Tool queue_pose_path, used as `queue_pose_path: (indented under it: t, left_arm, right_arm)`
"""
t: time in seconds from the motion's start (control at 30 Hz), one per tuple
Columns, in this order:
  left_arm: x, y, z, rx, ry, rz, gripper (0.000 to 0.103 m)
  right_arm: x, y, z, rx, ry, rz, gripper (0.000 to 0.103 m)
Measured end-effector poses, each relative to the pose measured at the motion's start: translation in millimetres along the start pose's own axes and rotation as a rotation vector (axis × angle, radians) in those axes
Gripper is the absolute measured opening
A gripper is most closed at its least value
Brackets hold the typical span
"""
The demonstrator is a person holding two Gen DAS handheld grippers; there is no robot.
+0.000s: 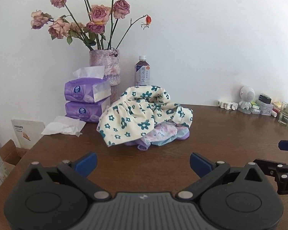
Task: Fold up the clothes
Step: 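Move both grippers toward the cream flower-print shirt on the clothes pile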
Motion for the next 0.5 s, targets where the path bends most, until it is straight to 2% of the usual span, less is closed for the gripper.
queue_pose_path:
  t: [0.2,0.37,0.5]
  left_arm:
    - [-25,-34,19,-0.047,0.003,-0.011,0.103]
    - [-32,-69,38,-0.089,0.021,0.012,0.103]
    - [-33,-99,52,-0.111,0.039,0.036,0.103]
  right_arm:
    - [-24,-41,11,-0.039,-0.015,0.013,0.103]
    - [-42,-76,23,-0.074,-0.036,0.047,0.103]
    - [-56,-98,35,-0.075,-0.026,0.021,0.103]
Point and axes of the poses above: each gripper's, at about its wrist camera, not at the fingertips, and y roughly against the way its jaws point, z to its left, x to its underside, the point moved 6 cm from there along -y, roughly the way its jaws point, and after that the axes turned 12 degrees about x, right-handed, at the moved point
